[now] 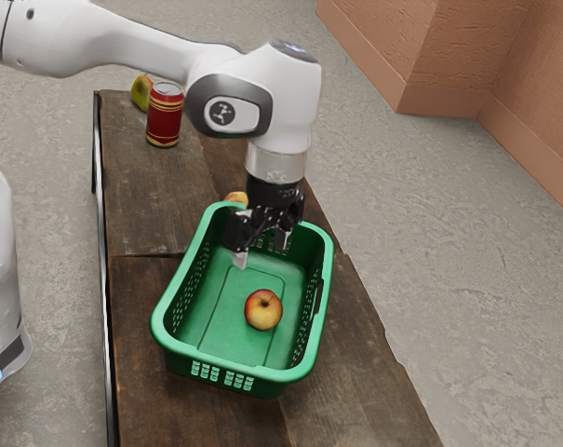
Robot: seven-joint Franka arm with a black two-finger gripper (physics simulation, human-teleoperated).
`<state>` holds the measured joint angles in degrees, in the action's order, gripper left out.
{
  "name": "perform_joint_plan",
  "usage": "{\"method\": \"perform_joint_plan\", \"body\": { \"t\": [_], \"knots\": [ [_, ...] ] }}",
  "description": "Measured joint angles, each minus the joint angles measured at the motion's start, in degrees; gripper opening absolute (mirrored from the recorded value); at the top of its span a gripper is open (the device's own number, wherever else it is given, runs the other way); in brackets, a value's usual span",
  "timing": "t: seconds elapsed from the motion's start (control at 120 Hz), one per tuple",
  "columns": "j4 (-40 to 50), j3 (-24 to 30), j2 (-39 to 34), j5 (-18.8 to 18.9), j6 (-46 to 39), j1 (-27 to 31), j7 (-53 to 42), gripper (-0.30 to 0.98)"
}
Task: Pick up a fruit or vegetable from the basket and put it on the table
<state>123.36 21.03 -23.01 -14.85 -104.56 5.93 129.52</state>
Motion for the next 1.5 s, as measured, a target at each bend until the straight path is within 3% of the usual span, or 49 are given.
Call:
{"method": "perform_joint_plan", "body": {
  "t": [0.2, 0.492, 1.108, 1.5],
  "knots": [
    [1.7, 3.2, 0.0, -3.9, -2.6, 5.1, 0.6, 0.69],
    [3.1, 3.6, 0.4, -7.6, -3.9, 10.1, 0.9, 0.69],
    [8.8, 8.5, 1.6, -15.8, -9.7, 11.6, 1.3, 0.69],
    [9.7, 8.7, 2.2, -17.0, -11.7, 12.7, 1.4, 0.69]
  ]
}}
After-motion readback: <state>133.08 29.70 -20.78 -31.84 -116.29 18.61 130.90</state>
